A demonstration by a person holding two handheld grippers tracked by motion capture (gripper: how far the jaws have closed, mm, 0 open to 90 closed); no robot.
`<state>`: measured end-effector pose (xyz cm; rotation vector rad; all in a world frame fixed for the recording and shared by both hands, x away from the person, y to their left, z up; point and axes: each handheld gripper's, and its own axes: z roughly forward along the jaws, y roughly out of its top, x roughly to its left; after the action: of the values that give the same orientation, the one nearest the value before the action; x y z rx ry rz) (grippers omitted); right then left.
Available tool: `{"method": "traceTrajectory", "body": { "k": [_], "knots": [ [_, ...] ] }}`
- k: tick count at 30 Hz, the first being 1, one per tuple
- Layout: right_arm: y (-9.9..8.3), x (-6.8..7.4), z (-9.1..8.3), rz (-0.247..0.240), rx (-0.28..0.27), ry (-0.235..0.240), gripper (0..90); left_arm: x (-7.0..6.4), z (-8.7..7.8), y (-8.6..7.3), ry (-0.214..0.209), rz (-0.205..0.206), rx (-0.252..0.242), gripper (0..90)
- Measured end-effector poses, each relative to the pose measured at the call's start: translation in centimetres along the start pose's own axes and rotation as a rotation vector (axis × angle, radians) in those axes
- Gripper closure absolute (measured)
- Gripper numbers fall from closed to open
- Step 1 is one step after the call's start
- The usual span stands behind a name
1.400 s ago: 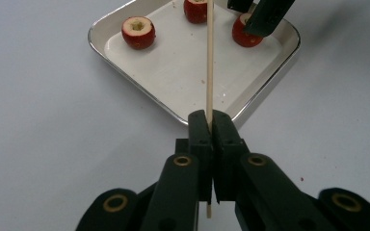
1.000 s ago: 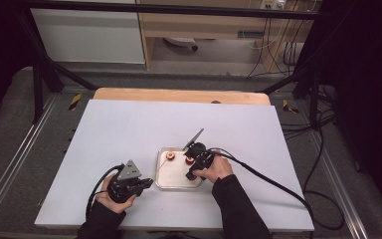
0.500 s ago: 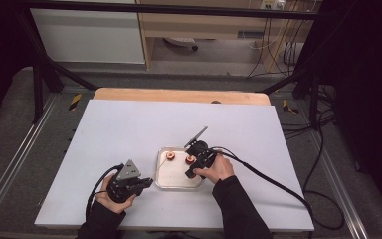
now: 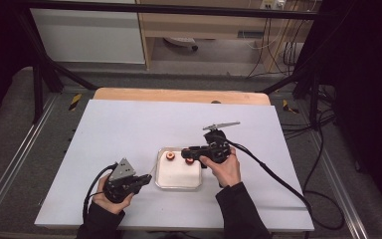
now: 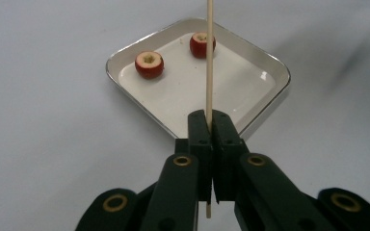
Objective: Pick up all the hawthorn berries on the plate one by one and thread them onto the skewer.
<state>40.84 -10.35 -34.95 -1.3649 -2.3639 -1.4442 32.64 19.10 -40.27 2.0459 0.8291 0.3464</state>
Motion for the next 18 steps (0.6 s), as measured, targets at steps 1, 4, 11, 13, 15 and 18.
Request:
{"method": "traceTrajectory", "body": {
  "k": [1, 4, 11, 13, 15, 18],
  "knots": [
    [0.0, 0.0, -0.2, 0.013, -0.028, 0.009, 60.4, -0.1, -0.1, 0.0, 0.000, -0.008, -0.009, 88.2],
    [-0.2, 0.0, -0.5, 0.043, -0.126, 0.036, 60.4, -0.2, -0.1, 0.0, -0.001, -0.025, -0.026, 88.2],
    [-0.8, 0.1, -0.2, 0.119, -0.302, 0.099, 60.4, -0.9, 0.0, 0.1, 0.001, -0.054, -0.037, 88.2],
    [-1.0, 0.2, -0.1, 0.148, -0.342, 0.120, 60.4, -1.0, 0.0, 0.1, -0.001, -0.061, -0.039, 88.2],
    [-1.2, 0.2, 0.0, 0.166, -0.381, 0.139, 60.4, -1.2, 0.1, 0.2, -0.004, -0.068, -0.042, 88.3],
    [-1.4, 0.5, 0.1, 0.175, -0.437, 0.156, 60.4, -1.4, 0.2, 0.2, -0.007, -0.077, -0.048, 88.2]
  ]
}}
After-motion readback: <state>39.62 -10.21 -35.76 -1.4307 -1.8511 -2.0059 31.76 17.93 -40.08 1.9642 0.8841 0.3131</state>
